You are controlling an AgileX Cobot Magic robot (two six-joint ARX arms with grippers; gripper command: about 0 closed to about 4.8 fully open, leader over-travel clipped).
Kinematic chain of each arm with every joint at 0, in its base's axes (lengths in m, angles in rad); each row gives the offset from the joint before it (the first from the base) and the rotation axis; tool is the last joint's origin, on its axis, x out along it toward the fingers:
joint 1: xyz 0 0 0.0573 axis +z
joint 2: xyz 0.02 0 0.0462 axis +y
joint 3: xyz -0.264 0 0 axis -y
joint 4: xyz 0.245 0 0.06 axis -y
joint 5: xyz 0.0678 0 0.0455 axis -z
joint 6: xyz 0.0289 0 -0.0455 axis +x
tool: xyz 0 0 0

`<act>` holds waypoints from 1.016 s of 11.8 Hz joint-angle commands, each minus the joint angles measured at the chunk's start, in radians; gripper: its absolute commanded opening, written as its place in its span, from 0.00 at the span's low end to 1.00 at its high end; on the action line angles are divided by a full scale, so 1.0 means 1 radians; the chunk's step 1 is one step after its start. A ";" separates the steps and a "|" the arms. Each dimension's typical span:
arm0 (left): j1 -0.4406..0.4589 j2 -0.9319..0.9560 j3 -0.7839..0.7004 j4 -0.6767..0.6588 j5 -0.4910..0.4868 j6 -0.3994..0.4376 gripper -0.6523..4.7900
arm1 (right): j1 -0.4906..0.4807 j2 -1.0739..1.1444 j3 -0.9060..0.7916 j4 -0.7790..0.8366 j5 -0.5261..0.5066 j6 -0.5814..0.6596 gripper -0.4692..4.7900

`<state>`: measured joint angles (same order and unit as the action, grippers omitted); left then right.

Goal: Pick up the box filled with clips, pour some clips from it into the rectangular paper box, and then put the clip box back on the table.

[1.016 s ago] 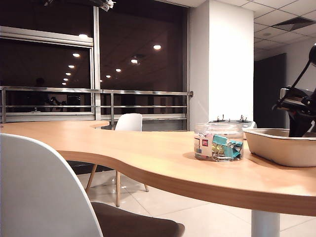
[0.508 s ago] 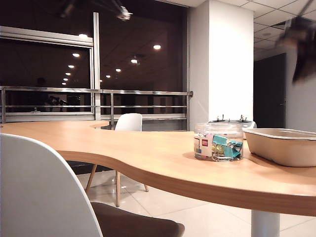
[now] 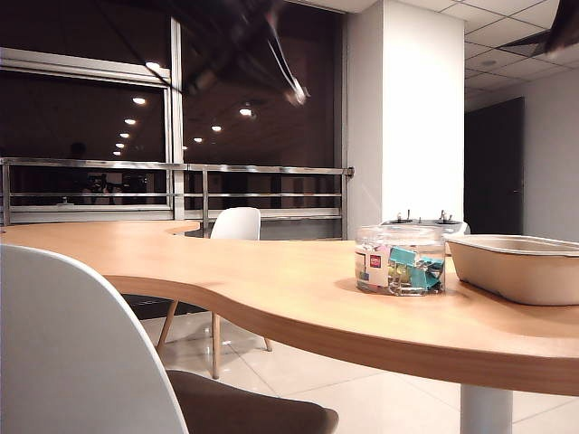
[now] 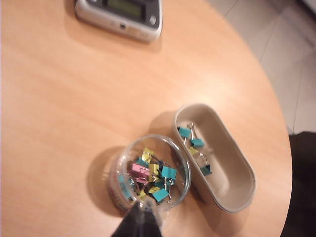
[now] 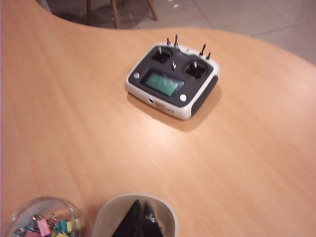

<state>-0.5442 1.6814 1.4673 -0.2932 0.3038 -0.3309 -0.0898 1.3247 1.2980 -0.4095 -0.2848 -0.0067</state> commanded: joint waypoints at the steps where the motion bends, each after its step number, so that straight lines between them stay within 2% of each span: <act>1: -0.077 0.296 0.177 0.005 -0.004 0.032 0.25 | 0.001 -0.036 0.004 -0.013 -0.058 0.039 0.08; 2: -0.086 0.320 0.182 0.002 -0.009 0.032 0.38 | 0.001 -0.037 0.004 -0.014 -0.059 0.039 0.08; 3: -0.095 0.385 0.204 -0.013 -0.012 0.031 0.68 | 0.001 -0.046 0.004 -0.014 -0.059 0.039 0.08; 6: -0.100 0.422 0.222 -0.012 -0.047 0.032 0.67 | 0.001 -0.047 0.004 -0.014 -0.059 0.039 0.08; 7: -0.099 0.446 0.231 -0.013 -0.101 0.032 0.67 | 0.001 -0.047 0.004 -0.013 -0.059 0.039 0.08; 9: -0.099 0.469 0.239 -0.005 -0.114 0.043 0.63 | 0.001 -0.047 0.004 -0.012 -0.059 0.039 0.08; 12: -0.099 0.490 0.240 -0.005 -0.127 0.043 0.63 | 0.001 -0.047 0.004 -0.012 -0.058 0.039 0.08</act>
<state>-0.6418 2.1715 1.7027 -0.3069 0.1799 -0.2890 -0.0887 1.2827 1.2984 -0.4351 -0.3378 0.0296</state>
